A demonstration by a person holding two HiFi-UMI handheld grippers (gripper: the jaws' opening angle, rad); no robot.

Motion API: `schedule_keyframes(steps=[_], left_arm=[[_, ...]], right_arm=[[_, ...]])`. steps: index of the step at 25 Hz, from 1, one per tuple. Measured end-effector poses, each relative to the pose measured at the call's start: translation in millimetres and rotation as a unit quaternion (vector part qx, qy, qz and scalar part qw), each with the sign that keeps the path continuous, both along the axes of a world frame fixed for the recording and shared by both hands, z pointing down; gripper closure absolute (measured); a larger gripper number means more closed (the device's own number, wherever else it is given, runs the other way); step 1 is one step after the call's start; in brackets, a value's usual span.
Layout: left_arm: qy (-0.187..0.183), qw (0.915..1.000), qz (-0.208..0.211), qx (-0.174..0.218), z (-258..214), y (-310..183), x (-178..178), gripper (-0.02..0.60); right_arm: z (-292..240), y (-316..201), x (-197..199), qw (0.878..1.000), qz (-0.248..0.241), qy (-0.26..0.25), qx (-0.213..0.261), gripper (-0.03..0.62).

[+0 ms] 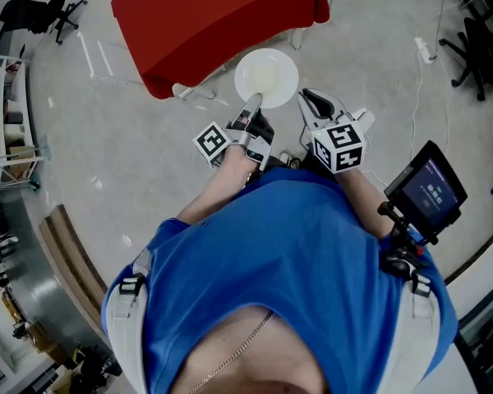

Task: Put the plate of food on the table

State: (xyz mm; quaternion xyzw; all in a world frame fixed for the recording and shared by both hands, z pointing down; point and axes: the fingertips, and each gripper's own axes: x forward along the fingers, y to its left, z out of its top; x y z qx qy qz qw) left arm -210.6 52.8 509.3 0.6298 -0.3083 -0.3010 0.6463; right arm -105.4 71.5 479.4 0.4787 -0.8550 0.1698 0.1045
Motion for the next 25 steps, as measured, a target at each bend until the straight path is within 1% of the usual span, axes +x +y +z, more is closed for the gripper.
schedule_keyframes(steps=[4, 13, 15, 17, 20, 22, 25], left_arm=[[-0.006, 0.9999, -0.009, 0.000, 1.0, -49.9, 7.3, 0.552], [-0.020, 0.9995, -0.025, 0.007, -4.6, -42.7, -8.1, 0.552], [-0.021, 0.9993, -0.030, 0.006, -4.5, -44.2, -6.5, 0.552], [-0.023, 0.9991, -0.037, 0.004, -4.4, -71.8, 12.7, 0.552], [-0.025, 0.9984, -0.051, 0.001, -5.2, -134.9, 53.1, 0.552], [-0.027, 0.9980, -0.058, -0.001, -5.8, -154.3, 65.4, 0.552], [-0.028, 0.9977, -0.062, -0.003, -7.8, -165.9, 77.7, 0.552]], right_arm=[[2.1, -52.2, 8.2, 1.000, -0.011, -0.002, -0.002, 0.569], [-2.3, -47.9, -8.1, 0.999, -0.033, -0.012, 0.003, 0.569], [-2.7, -51.6, -7.0, 0.999, -0.038, -0.014, 0.002, 0.569], [-2.8, -82.1, 12.0, 0.999, -0.045, -0.016, 0.001, 0.569], [-2.8, -147.8, 51.5, 0.998, -0.059, -0.020, -0.002, 0.569], [-2.3, -167.5, 62.8, 0.998, -0.066, -0.022, -0.006, 0.569], [0.0, -178.8, 73.0, 0.997, -0.073, -0.025, -0.015, 0.560]])
